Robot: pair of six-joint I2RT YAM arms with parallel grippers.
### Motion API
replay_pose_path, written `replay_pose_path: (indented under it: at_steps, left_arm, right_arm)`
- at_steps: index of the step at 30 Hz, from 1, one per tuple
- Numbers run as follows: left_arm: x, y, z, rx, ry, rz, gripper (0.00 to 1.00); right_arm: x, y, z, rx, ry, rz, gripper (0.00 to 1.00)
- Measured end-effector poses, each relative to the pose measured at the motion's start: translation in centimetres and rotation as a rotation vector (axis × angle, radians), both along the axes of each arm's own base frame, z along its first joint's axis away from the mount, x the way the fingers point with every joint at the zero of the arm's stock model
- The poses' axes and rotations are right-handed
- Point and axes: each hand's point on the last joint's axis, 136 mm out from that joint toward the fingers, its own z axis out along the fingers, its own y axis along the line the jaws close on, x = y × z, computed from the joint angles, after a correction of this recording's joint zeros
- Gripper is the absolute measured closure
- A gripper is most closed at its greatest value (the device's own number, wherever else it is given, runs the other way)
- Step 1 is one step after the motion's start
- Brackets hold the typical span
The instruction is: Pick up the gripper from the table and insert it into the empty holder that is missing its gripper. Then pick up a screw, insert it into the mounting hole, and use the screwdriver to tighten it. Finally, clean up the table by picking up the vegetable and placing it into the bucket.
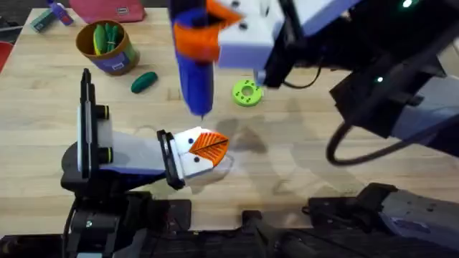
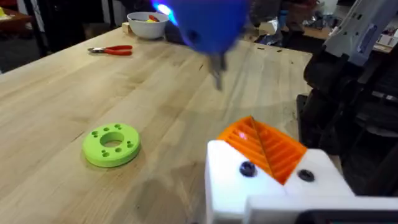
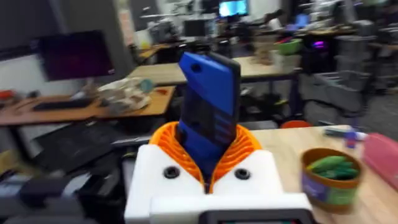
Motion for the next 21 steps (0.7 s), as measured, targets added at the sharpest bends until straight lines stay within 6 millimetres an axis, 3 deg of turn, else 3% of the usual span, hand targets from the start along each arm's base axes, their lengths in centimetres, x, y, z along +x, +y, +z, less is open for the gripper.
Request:
replay_pose_path:
  at_steps: [8, 21]
  left_arm:
    - [0.0, 0.0, 0.0, 0.0, 0.0, 0.0, 0.991]
    - [0.0, 0.0, 0.0, 0.0, 0.0, 0.0, 0.991]
  right_arm:
    - [-4.4, 1.5, -0.2, -0.009, -0.089, 0.155, 0.976]
    - [-5.9, 1.8, -0.4, -0.002, -0.19, 0.197, 0.976]
